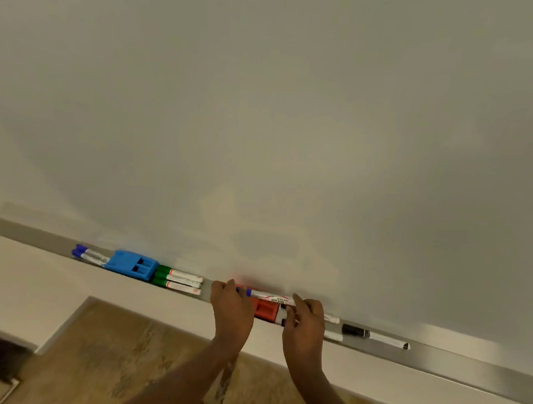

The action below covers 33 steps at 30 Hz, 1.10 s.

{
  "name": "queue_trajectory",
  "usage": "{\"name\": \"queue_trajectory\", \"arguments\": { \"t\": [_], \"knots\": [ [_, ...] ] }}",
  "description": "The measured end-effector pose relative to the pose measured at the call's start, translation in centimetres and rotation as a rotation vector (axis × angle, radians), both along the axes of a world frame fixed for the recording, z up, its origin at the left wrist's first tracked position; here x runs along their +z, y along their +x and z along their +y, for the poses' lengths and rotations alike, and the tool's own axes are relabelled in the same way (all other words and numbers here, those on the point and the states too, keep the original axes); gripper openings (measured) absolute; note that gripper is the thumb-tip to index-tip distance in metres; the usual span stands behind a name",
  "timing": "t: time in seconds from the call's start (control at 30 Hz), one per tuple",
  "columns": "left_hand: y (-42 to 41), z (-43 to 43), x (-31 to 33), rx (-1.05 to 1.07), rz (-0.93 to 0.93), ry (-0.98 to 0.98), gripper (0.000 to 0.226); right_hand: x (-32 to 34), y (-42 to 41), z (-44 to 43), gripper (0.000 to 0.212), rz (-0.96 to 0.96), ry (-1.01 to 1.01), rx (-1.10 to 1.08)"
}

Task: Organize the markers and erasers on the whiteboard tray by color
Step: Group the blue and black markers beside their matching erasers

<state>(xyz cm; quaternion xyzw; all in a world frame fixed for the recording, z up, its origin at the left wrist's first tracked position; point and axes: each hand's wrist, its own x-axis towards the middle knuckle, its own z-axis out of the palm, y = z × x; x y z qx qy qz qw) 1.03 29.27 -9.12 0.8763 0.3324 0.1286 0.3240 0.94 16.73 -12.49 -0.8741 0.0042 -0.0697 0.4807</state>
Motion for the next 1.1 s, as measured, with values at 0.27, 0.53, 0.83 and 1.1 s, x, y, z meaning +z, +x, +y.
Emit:
{"name": "queue_trajectory", "arguments": {
  "t": [0.27, 0.53, 0.83, 1.1],
  "knots": [
    [0.0, 11.4, 0.8, 0.099, -0.058, -0.068, 0.025, 0.5, 0.3, 10.7, 0.025, -0.024, -0.007, 0.122],
    [0.9, 22.9, 1.3, 0.151, -0.041, -0.11, 0.017, 0.7, 1.3, 21.6, 0.016, -0.038, -0.014, 0.242],
    [1.5, 35.9, 0.2, 0.238, -0.015, -0.111, 0.02, -0.7, 2.5, 33.4, 0.019, 0.04, -0.104, 0.4],
    [2.5, 43.2, -1.0, 0.274, 0.038, -0.194, 0.025, -0.8, 3.9, 40.6, 0.019, 0.09, -0.167, 0.475]
  ]
}}
